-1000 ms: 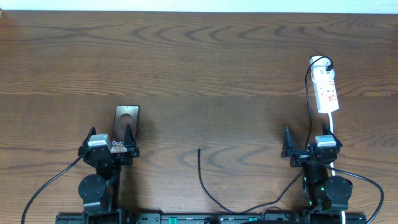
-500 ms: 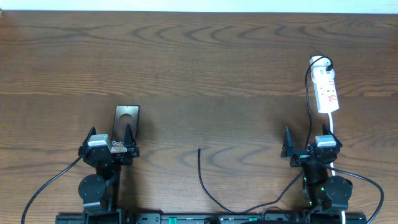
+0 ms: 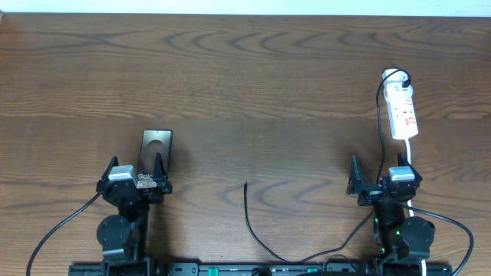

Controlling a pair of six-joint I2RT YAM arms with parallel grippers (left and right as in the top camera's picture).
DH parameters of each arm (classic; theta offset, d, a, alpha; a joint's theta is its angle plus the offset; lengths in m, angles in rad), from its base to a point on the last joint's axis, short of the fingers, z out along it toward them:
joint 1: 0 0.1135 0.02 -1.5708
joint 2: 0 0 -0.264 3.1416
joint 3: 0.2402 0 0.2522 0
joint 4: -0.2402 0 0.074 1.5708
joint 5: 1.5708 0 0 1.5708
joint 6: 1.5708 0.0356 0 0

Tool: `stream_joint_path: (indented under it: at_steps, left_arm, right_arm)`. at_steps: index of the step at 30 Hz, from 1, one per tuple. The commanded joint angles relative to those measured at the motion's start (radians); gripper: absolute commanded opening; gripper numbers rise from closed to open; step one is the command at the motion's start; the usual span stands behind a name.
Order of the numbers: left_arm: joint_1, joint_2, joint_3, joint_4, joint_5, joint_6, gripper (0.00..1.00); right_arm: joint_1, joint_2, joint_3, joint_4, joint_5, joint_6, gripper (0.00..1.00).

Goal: Plug charger to phone and switch on socket

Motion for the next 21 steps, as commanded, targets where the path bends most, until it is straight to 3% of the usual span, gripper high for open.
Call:
stream_joint_path:
  at_steps: [1,21]
  left_arm:
    - [0.005,0.001,-0.013,-0.039,0.02,0.01,0.94]
    - [0.005,0.001,-0.013,-0.039,0.02,0.01,0.94]
  right_arm:
    - [-0.007,0.0,-0.001,-0.004,0.011,0.013,0.99]
    - [-0.007,0.0,-0.001,-0.004,0.011,0.013,0.99]
